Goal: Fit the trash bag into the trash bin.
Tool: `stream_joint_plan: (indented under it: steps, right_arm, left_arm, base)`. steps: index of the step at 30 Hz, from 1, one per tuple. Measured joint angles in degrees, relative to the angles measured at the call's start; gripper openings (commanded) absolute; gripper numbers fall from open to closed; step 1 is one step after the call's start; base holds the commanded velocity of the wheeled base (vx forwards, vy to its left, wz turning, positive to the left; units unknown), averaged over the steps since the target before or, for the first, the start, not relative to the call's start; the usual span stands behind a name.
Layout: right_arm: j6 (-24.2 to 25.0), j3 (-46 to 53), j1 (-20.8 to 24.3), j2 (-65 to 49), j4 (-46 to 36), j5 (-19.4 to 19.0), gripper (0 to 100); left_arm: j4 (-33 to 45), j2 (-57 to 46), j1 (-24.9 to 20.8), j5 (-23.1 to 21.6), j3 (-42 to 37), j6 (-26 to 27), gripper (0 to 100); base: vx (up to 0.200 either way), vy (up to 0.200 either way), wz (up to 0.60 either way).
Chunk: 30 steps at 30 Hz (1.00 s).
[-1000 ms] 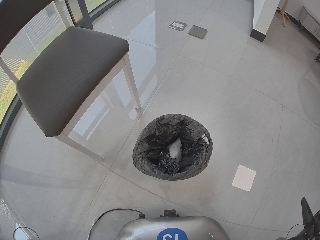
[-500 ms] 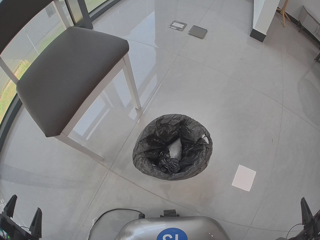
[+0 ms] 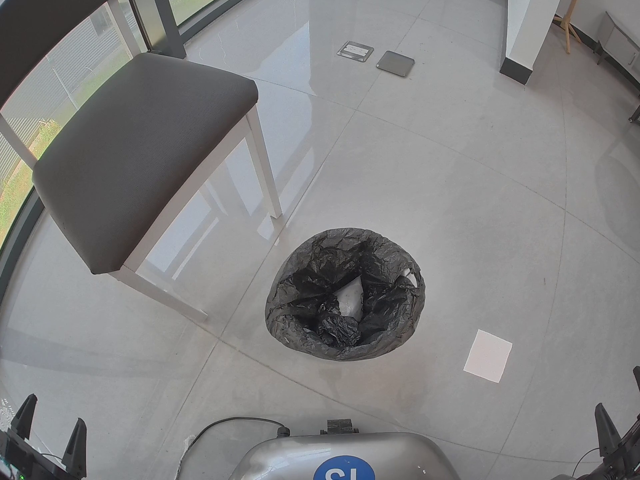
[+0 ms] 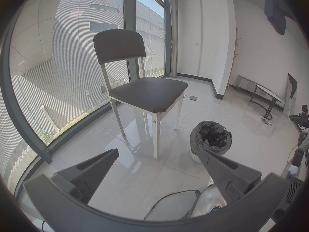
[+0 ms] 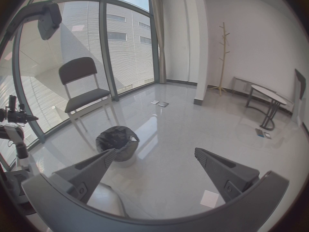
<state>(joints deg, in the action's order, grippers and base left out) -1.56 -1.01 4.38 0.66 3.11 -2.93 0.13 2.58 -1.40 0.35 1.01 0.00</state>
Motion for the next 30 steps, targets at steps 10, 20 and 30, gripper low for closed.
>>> stream_joint_plan:
  steps: [10,20,30]
  right_arm:
    - [-7.00,0.00,0.00,0.05,-0.73,-10.46,100]
    - [-2.27,0.00,0.00,0.07,-0.71,2.79,100]
    - [0.45,0.00,0.00,0.09,-2.73,4.51,100]
  left_arm:
    - [-0.04,-1.57,1.38,-0.02,0.00,0.07,100]
    - [-0.04,-1.79,1.48,-0.02,0.00,0.10,100]
    - [-0.04,-1.82,1.50,-0.02,0.00,0.10,100]
  base:
    - [0.000,0.000,0.00]
    - [0.000,0.000,0.00]
    - [0.000,0.000,0.00]
